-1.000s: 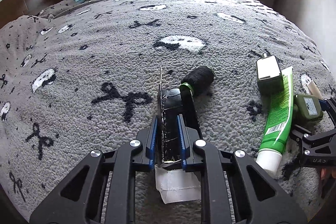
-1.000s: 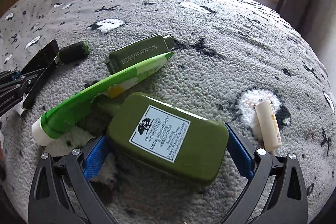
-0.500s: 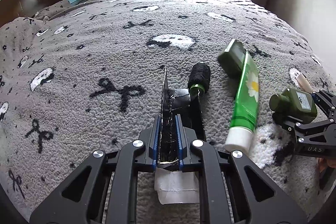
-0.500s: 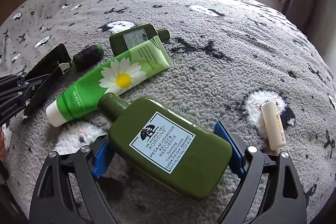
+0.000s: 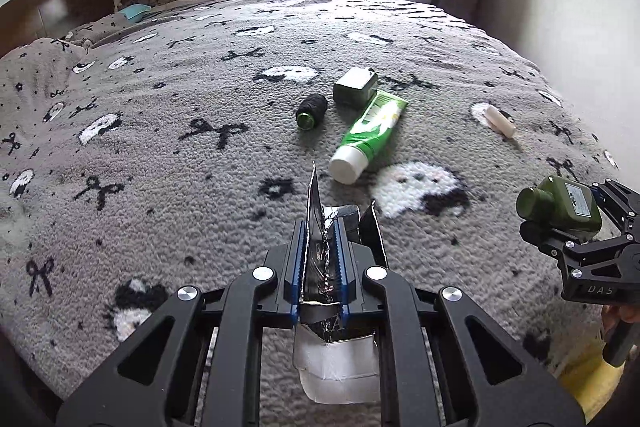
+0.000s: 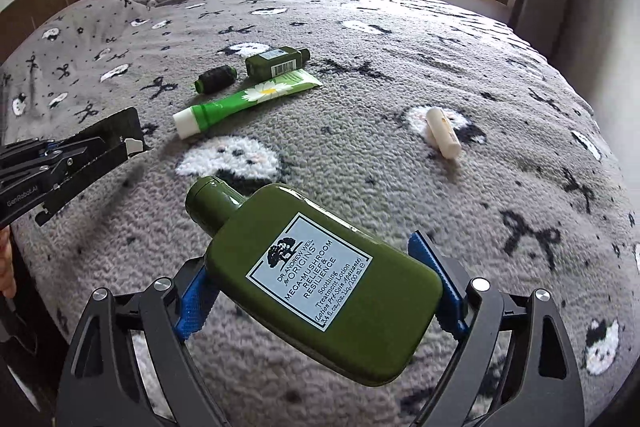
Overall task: Collect trash
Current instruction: 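Lift both held items and carry them below the bed edge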
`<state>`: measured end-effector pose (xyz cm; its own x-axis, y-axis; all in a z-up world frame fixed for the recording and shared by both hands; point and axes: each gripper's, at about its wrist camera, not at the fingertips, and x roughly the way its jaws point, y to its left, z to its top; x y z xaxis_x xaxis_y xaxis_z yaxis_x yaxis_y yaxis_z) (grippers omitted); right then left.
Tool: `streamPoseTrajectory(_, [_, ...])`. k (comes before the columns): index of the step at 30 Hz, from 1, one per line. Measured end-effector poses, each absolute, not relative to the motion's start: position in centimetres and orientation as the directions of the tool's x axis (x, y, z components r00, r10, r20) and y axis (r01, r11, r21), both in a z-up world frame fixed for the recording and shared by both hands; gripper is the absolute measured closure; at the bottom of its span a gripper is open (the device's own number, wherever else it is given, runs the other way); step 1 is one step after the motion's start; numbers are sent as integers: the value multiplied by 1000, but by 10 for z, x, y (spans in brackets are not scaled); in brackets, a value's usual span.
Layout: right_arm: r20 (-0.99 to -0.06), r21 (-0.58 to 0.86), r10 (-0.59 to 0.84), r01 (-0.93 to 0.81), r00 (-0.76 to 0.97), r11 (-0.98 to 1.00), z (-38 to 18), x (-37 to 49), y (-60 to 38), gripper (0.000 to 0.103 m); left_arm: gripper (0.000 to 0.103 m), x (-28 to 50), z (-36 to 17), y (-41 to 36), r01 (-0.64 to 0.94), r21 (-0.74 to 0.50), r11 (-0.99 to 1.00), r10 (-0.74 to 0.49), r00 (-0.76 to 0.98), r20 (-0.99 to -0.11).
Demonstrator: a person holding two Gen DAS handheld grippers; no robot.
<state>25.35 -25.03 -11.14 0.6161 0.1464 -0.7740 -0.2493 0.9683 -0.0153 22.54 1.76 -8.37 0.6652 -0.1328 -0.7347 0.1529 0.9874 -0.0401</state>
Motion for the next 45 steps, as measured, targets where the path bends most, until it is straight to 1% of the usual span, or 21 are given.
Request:
streamPoseTrajectory(13, [-727,18,128,-167,675,986,-99,134,-272,15,91,110,-80,-4,256,-62,965,-224,670,-708])
streamPoseTrajectory(25, [-706,98,226,-223,672,970,-107,39,-264,15,91,15,-91,-11,311,-62,948,-264,667,-697])
streamPoseTrajectory(29, [-736,108,249,-254,630,961,-125,22,-255,14,91,-8,-109,-16,333,-54,941,-267,637,-723])
streamPoseTrajectory(34, [-801,130,253,-254,543,958,-161,16,-249,14,91,-25,-139,-19,357,-63,932,-272,574,-773])
streamPoseTrajectory(39, [-852,174,266,-235,450,956,-200,13,-249,15,91,-31,-175,-16,354,-96,930,-275,500,-821])
streamPoseTrajectory(45, [-891,219,280,-201,357,955,-236,16,-244,15,91,-28,-222,-12,340,-147,929,-280,384,-880])
